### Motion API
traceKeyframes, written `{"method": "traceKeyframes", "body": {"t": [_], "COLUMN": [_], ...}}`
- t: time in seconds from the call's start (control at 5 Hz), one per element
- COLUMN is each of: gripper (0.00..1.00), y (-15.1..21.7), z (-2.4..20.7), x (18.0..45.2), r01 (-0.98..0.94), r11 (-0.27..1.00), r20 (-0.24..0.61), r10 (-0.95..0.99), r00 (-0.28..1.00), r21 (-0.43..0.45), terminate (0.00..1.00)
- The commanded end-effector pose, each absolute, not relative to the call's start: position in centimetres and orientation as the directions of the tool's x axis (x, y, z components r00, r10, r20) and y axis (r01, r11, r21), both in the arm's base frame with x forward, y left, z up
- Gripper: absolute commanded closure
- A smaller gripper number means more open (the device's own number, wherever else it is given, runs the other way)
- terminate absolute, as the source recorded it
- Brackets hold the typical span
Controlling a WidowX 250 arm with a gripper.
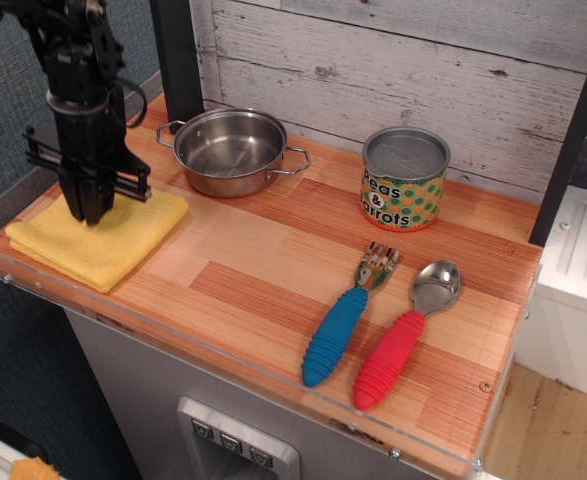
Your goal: Place the orange towel to the left of the blue fork
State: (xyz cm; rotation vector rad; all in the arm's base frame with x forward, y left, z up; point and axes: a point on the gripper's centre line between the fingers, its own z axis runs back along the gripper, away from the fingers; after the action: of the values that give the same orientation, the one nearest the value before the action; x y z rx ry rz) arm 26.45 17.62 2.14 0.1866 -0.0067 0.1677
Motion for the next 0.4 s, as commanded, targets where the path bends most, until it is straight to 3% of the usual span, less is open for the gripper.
{"method": "traceKeyframes", "body": {"t": [0.0,0.2], "gripper": [1.0,1.0], "y": [16.62,15.87], "z": [2.45,2.13], "x": [26.49,26.36], "r01": [-0.184,-0.195], "r11": [0.971,0.971], "r20": [0.049,0.063], "r10": [0.178,0.188], "r00": [0.983,0.98], "r21": [0.151,0.137], "terminate": [0.0,0.0]}}
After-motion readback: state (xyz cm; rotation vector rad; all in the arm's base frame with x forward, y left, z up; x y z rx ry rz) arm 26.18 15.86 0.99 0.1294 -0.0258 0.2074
